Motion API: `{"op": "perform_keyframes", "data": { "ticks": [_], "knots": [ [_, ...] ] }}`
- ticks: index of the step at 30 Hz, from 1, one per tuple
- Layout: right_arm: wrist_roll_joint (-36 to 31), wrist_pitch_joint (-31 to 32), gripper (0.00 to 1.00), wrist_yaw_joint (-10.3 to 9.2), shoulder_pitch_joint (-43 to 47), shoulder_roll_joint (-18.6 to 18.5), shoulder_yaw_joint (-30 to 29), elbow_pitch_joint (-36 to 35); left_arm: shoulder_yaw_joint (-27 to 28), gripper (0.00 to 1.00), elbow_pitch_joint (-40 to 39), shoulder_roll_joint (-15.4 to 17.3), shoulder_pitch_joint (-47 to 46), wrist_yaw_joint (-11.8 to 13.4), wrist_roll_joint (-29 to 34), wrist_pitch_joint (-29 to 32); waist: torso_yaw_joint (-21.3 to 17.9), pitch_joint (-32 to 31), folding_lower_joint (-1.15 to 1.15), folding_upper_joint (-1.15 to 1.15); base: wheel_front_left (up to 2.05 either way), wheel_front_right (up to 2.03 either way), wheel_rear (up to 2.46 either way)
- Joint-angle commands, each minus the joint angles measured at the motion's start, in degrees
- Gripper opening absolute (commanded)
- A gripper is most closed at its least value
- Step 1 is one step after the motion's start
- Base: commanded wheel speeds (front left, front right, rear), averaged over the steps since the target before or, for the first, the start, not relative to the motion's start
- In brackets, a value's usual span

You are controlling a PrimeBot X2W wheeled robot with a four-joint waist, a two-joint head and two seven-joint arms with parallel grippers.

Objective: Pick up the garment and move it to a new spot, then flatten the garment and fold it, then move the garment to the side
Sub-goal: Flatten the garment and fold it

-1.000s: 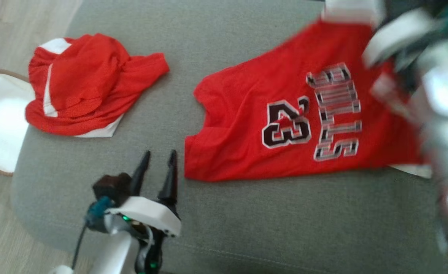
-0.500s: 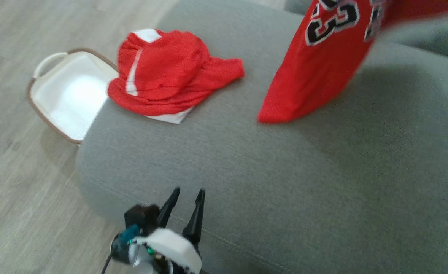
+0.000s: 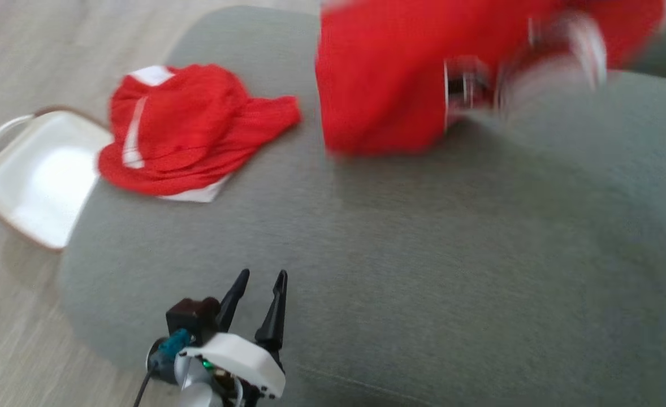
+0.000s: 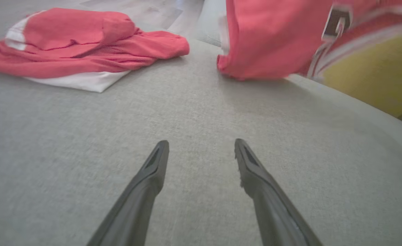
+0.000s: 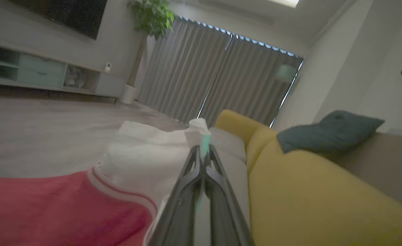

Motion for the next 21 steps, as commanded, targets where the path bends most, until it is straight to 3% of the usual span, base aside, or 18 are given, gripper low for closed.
{"op": "perform_keyframes", "data": {
  "ticks": [1, 6, 9, 16, 21],
  "knots": [
    [1.95, -0.29, 0.0, 0.37, 4.62, 0.33, -0.37, -3.58, 2.25, 1.0, -1.86, 0.11, -2.94, -0.18, 0.61, -0.34, -4.43, 2.33, 0.0, 0.0, 0.0, 0.0, 0.0],
    [6.1, -0.29, 0.0, 0.37, 23.38, -0.24, -6.07, -8.87, 3.44, 1.0, -1.42, 0.11, -3.82, -0.94, 1.74, -0.34, -8.7, 3.93, 0.0, 0.0, 0.0, 0.0, 0.0],
    [6.04, -0.3, 0.0, 0.37, 31.16, 1.34, -9.21, -11.16, 4.3, 1.0, -1.21, 0.11, -4.57, -1.25, 2.38, -0.34, -10.59, 4.37, 0.0, 0.0, 0.0, 0.0, 0.0],
    [1.95, -0.3, 0.0, 0.37, 41.93, 5.19, -12.55, -20.08, 5.74, 1.0, -1.18, 0.11, -6.56, -1.79, 3.24, -0.34, -13.99, 4.16, 0.0, 0.0, 0.0, 0.0, 0.0],
    [-1.45, -0.3, 0.0, 0.37, 47.35, 5.76, -12.29, -24.49, 6.61, 1.0, -1.37, 0.11, -7.29, -1.68, 3.31, -0.34, -16.05, 3.6, 0.0, 0.0, 0.0, 0.0, 0.0]
  ]
}}
